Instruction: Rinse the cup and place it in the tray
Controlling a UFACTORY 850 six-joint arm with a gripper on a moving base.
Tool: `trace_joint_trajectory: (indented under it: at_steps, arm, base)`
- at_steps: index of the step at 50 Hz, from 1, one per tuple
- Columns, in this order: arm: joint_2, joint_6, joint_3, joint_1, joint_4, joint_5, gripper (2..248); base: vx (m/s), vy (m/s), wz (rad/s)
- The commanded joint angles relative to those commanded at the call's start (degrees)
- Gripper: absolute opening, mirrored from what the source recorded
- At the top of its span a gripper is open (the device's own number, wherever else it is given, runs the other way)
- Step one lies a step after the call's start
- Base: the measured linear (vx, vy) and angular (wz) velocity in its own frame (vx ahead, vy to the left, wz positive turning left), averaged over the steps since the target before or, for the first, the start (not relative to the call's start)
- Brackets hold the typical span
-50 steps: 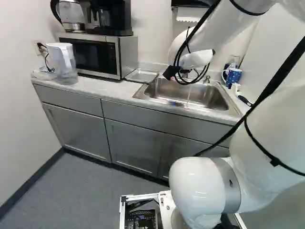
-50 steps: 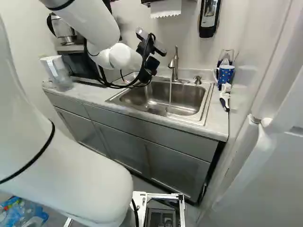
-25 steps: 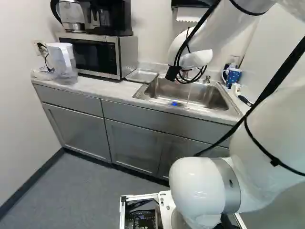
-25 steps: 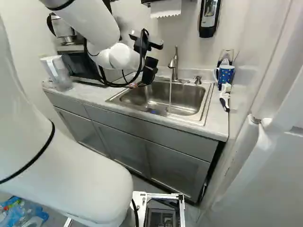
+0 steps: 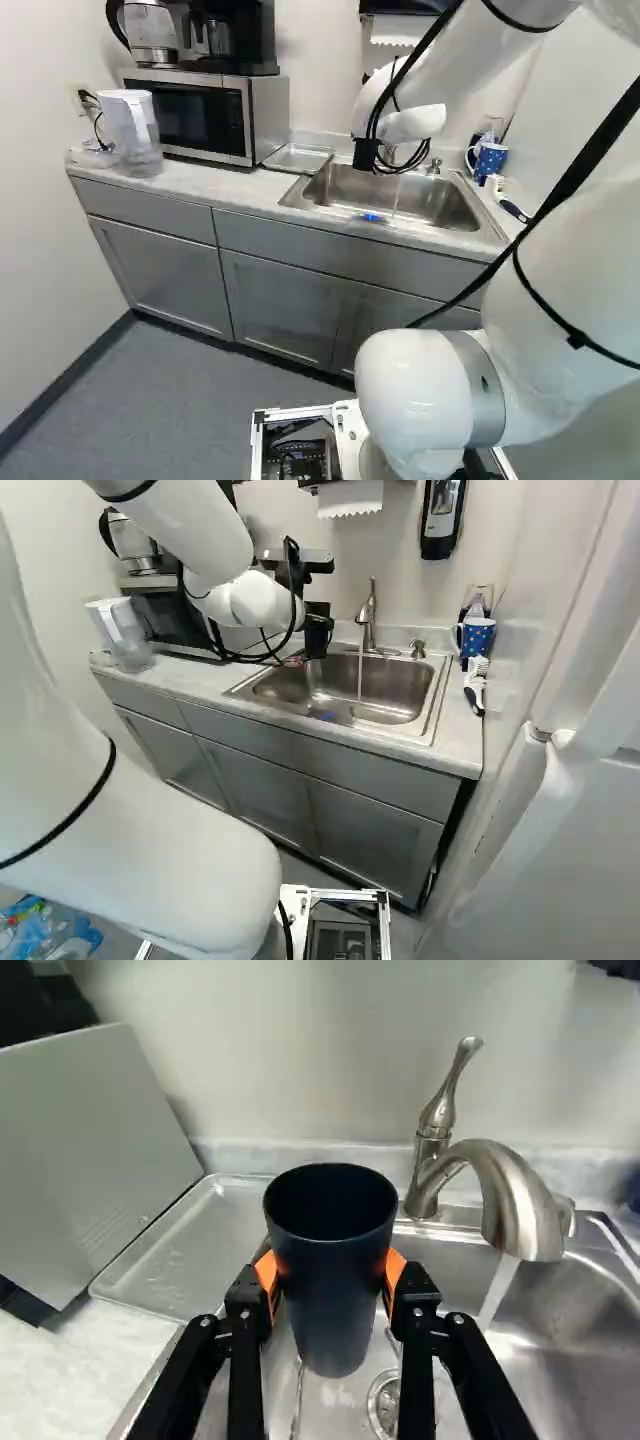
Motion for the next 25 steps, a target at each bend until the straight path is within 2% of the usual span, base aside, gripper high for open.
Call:
trace_joint_trajectory:
  at_steps: [18, 25]
  arm:
    - [-0.05, -0.60, -0.04, 0.04, 0.00, 0.00, 121]
    - [-1.00, -0.60, -0.91, 0.78, 0.00, 0.00, 121]
  base:
    - [0.000, 0.000, 0.000]
    - [0.000, 0.000, 0.000]
